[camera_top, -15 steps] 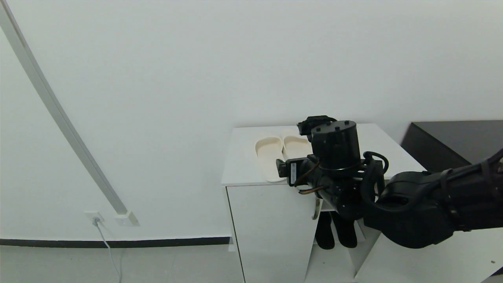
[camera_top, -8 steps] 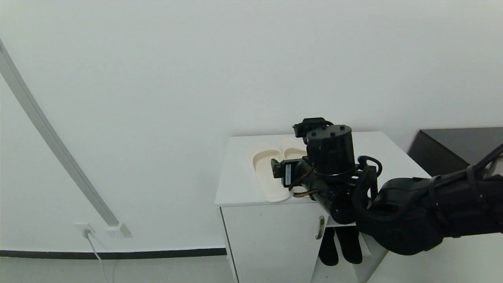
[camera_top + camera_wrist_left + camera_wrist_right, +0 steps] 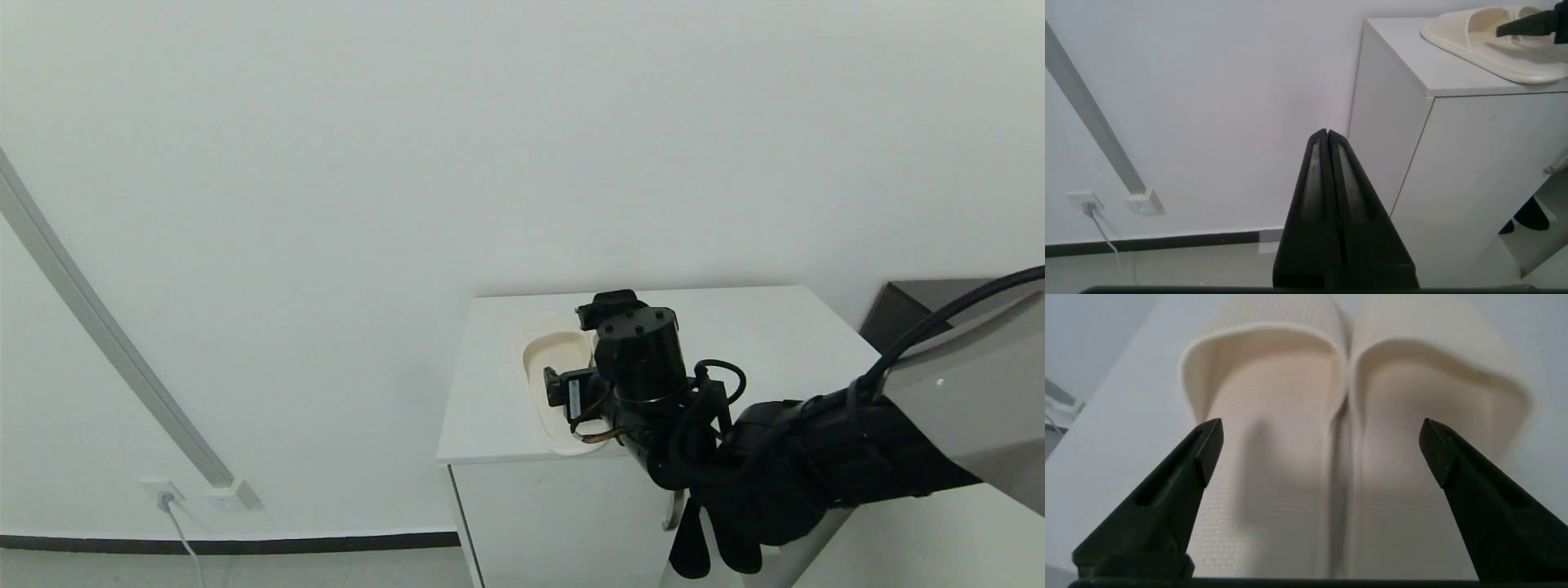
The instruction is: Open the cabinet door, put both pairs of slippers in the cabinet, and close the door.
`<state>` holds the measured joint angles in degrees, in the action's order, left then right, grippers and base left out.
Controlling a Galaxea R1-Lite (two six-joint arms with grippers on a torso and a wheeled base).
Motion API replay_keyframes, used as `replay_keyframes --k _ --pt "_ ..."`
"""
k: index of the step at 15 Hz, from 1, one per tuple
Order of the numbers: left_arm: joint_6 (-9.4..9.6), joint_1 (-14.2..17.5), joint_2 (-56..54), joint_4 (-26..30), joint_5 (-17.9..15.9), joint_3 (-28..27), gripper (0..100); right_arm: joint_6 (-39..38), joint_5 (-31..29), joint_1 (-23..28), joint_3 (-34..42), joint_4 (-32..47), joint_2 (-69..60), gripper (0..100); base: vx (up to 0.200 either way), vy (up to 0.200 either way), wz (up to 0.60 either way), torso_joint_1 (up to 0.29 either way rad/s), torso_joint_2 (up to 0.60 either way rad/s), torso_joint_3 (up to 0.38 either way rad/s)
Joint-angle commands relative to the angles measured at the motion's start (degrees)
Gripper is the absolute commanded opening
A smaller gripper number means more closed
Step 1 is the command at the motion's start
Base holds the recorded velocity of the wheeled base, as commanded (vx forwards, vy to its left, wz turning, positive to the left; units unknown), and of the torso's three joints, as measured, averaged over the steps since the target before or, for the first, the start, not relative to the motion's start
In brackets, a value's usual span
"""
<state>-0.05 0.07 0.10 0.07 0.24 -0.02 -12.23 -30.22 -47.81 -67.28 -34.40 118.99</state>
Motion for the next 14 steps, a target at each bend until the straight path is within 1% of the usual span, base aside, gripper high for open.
replay_keyframes --k 1,3,5,7,11,12,14 --pt "-0.04 0.0 0.0 0.0 0.0 0.0 0 0.1 0.6 1.2 -3.6 0.2 4.1 100 0.000 0.000 0.00 0.000 0.00 0.000" --pt "-0.04 0.0 0.0 0.0 0.0 -0.1 0 0.9 0.7 2.1 -6.1 0.0 6.3 100 0.000 0.000 0.00 0.000 0.00 0.000" --pt "-0.04 0.0 0.0 0.0 0.1 0.0 0 2.2 2.1 3.2 -10.3 0.0 8.8 100 0.000 0.000 0.00 0.000 0.00 0.000" --pt "-0.04 0.0 0.0 0.0 0.1 0.0 0 3.7 2.2 4.0 -14.0 0.3 10.7 100 0.000 0.000 0.00 0.000 0.00 0.000" --pt "-0.04 0.0 0.0 0.0 0.1 0.0 0 4.4 2.2 4.4 -17.2 0.5 12.5 100 0.000 0.000 0.00 0.000 0.00 0.000" --pt "-0.04 0.0 0.0 0.0 0.1 0.0 0 4.5 2.4 4.6 -17.5 0.5 12.6 0 0.000 0.000 0.00 0.000 0.00 0.000" --pt "-0.04 0.0 0.0 0.0 0.1 0.0 0 4.5 3.2 4.9 -17.9 0.5 12.8 0 0.000 0.000 0.00 0.000 0.00 0.000"
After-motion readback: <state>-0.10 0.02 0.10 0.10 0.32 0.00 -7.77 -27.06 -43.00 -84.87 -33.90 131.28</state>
